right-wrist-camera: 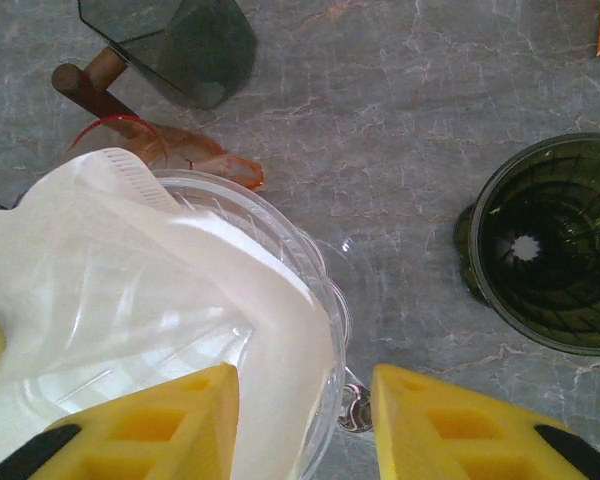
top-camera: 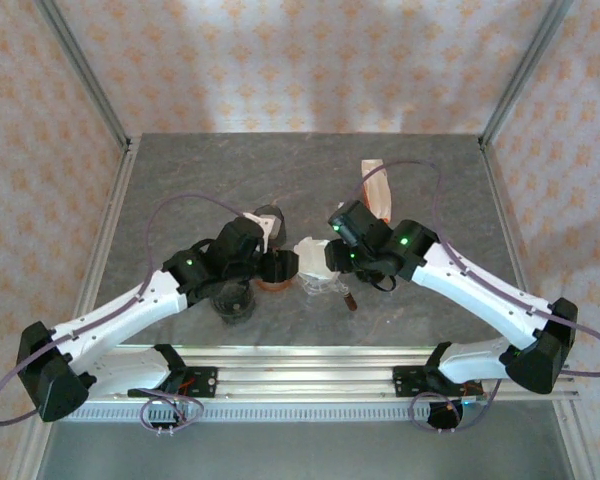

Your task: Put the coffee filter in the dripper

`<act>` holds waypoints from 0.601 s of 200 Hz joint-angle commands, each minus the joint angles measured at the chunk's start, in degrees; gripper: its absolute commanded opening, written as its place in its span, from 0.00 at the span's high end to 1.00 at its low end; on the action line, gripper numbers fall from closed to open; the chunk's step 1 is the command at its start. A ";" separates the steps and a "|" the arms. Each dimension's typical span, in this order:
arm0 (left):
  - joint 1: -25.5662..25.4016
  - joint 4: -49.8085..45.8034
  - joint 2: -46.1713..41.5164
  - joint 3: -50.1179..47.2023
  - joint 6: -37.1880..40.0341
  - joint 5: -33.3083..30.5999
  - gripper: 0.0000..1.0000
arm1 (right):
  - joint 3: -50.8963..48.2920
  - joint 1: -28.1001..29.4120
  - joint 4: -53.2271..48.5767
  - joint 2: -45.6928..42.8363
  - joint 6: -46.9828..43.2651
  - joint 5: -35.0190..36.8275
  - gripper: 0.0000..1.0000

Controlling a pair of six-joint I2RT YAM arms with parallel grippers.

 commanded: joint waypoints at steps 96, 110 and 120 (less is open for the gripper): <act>-0.52 7.33 -1.86 -3.50 -3.92 1.07 0.34 | -3.98 0.23 2.66 -0.68 1.75 2.71 0.61; -0.53 8.32 -2.17 -3.41 -4.38 1.68 0.32 | -3.68 0.23 2.74 -0.79 1.79 2.39 0.60; -0.46 8.98 -1.99 -3.01 -4.53 2.76 0.30 | -3.38 0.23 2.79 -1.04 1.73 2.36 0.58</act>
